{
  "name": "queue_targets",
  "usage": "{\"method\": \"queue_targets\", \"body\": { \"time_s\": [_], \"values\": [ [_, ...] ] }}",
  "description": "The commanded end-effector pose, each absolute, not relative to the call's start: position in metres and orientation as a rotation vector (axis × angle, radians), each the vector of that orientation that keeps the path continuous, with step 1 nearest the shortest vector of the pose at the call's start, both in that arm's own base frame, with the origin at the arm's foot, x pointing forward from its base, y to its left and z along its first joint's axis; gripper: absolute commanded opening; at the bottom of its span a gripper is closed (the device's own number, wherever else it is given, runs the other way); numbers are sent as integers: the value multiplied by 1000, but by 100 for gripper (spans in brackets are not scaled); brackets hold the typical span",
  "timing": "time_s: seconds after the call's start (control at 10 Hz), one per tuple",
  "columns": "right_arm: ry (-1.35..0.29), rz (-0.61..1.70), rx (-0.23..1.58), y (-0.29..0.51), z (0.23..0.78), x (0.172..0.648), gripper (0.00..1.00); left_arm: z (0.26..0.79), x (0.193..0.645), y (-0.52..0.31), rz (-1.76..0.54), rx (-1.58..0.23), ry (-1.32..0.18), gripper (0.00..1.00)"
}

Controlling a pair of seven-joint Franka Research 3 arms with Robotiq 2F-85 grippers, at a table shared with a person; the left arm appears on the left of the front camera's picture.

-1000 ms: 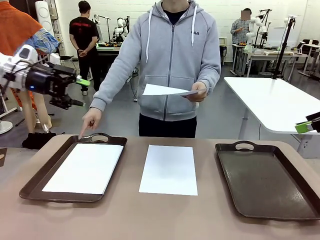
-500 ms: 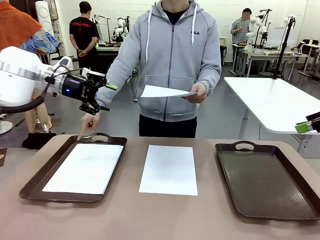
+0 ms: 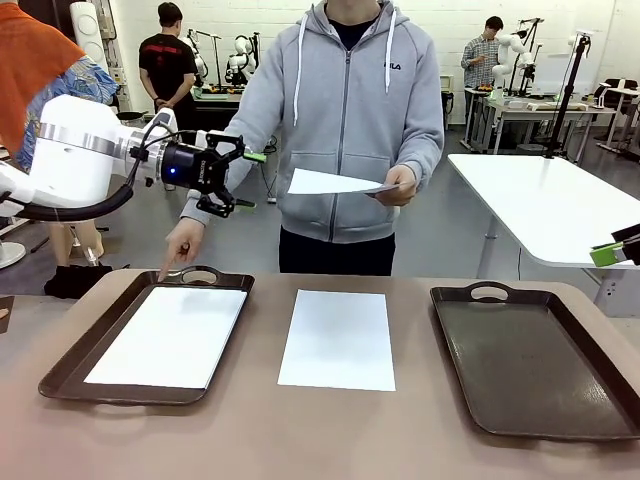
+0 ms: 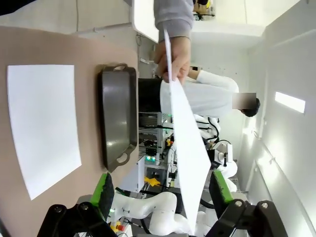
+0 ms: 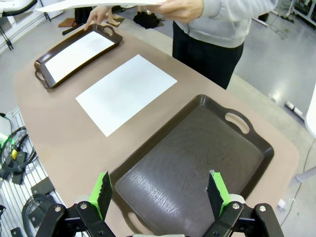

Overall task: Sort the A4 documents.
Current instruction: Receive the A4 Paper.

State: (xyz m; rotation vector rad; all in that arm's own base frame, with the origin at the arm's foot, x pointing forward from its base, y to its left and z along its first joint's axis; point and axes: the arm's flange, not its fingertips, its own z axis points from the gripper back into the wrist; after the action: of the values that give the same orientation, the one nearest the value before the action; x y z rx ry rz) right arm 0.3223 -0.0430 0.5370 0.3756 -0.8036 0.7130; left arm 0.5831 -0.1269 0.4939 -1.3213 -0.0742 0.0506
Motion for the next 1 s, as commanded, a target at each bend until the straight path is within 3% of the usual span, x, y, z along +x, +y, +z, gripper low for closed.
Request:
{"method": "queue_targets", "body": {
  "time_s": [0.0,0.2,0.9],
  "values": [
    [-808,723,400,-42,535,324,100,492,595,-144,65,-1370,-45,100],
    [-808,723,400,-42,535,324,100,490,599,-157,72,-1403,36,100],
    [-808,723,400,-42,535,324,100,490,601,-191,63,-1475,102,100]
  ]
}}
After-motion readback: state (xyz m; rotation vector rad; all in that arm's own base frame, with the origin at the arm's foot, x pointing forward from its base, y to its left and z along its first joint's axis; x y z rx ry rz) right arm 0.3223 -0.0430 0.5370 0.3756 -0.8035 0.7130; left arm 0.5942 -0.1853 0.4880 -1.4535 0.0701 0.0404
